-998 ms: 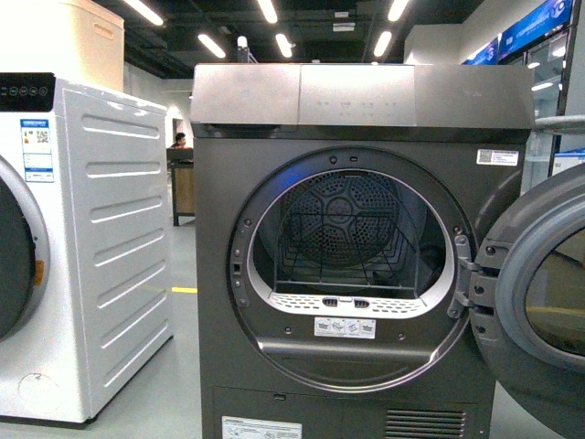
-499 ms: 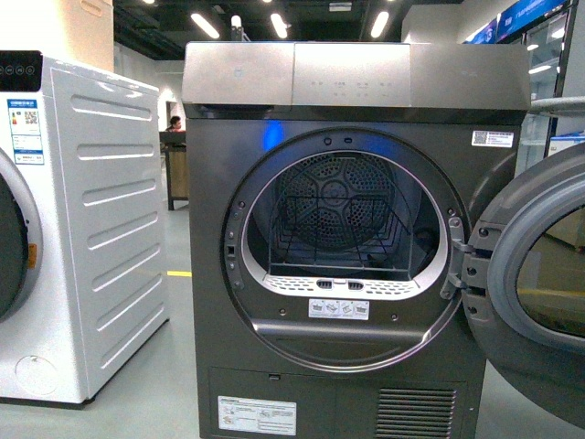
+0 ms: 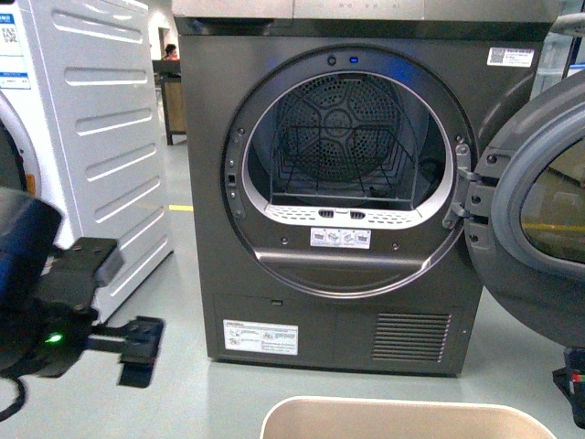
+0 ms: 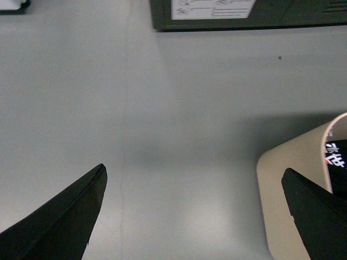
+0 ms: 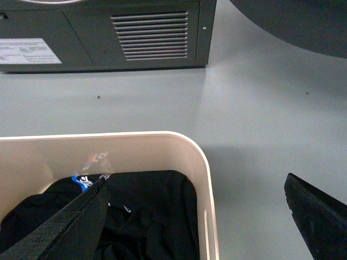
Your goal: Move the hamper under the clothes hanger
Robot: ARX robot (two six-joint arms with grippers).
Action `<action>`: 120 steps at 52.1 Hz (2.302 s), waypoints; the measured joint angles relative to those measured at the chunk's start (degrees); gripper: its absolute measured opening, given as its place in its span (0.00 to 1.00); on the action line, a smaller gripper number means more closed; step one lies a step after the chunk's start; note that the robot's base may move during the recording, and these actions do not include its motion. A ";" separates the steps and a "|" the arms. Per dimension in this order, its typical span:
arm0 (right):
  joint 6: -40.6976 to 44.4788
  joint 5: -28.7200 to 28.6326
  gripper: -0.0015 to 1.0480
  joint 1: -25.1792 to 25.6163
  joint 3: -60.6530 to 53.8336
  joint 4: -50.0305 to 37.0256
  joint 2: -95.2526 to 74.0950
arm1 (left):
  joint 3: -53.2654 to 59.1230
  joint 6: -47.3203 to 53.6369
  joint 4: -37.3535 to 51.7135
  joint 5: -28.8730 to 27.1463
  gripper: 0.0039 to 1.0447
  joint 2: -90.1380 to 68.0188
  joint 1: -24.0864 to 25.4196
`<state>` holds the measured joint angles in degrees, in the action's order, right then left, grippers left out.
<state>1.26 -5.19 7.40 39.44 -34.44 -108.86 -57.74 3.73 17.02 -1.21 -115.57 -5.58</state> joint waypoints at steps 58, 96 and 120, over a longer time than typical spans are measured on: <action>7.91 5.66 0.92 0.37 12.59 -1.64 -23.47 | -24.59 -25.18 -18.29 -10.56 0.94 -26.58 -23.85; 9.09 7.69 0.92 0.28 15.30 -1.29 -30.14 | -25.53 -25.09 -20.09 -10.93 0.94 -28.13 -24.26; 8.96 7.69 0.86 -0.46 16.13 -0.79 -32.13 | -27.26 -24.92 -24.20 -12.15 0.90 -30.18 -25.22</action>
<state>10.22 2.50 6.94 55.57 -35.22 -140.99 -84.99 -21.19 -7.18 -13.37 -145.75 -30.81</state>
